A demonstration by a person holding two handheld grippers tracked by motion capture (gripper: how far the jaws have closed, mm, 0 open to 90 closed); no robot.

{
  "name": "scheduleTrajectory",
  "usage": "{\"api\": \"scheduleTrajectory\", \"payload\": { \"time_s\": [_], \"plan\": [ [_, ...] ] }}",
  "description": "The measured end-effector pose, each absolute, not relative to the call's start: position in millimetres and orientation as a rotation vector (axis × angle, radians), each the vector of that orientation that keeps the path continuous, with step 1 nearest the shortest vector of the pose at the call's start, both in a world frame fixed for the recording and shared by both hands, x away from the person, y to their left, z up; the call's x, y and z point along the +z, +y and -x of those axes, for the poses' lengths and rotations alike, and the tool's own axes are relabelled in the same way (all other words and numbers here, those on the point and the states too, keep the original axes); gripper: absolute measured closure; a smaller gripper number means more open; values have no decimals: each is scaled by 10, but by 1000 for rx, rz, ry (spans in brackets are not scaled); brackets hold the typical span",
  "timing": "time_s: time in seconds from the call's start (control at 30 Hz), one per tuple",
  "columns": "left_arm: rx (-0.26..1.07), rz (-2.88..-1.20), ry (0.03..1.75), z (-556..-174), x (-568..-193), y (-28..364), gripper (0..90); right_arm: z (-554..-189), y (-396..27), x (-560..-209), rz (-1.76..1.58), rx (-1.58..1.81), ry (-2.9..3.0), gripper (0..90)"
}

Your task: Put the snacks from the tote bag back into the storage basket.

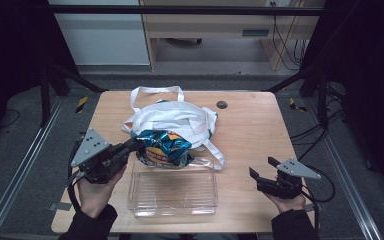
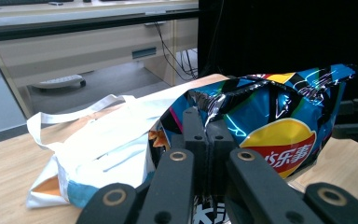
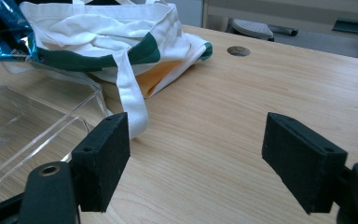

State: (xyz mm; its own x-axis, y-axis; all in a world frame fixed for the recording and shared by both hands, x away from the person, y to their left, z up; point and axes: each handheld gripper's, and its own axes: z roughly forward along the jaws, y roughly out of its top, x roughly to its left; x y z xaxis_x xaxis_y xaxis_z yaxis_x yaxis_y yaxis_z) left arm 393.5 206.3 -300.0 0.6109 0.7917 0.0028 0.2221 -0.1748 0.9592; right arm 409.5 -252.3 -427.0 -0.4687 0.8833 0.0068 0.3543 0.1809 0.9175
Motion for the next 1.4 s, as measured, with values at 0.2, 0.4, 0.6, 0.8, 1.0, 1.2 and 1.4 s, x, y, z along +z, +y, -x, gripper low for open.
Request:
{"api": "scheduleTrajectory", "payload": {
  "time_s": [0.2,0.4,0.6,0.8,1.0,1.2,1.4],
  "plan": [
    [612,-1718,828,-3845,-3043,2038,900,-4089,-2517,-4270,-1157,1262,1922,248],
    [599,-1750,821,-3805,-3134,1974,900,-4074,-2510,-4271,-1140,1266,1928,286],
    [563,-1787,840,-3804,-3254,1933,900,-4059,-2503,-4276,-1132,1268,1931,313],
    [536,-1814,851,-3806,-3335,1898,900,-4052,-2502,-4282,-1135,1268,1936,330],
    [525,-1834,860,-3824,-3408,1861,900,-4043,-2497,-4287,-1132,1271,1936,351],
    [520,-1854,875,-3864,-3490,1839,900,-4028,-2479,-4299,-1130,1277,1921,384],
    [510,-1873,884,-3899,-3546,1822,900,-4018,-2471,-4302,-1118,1284,1911,416]
  ]
}}
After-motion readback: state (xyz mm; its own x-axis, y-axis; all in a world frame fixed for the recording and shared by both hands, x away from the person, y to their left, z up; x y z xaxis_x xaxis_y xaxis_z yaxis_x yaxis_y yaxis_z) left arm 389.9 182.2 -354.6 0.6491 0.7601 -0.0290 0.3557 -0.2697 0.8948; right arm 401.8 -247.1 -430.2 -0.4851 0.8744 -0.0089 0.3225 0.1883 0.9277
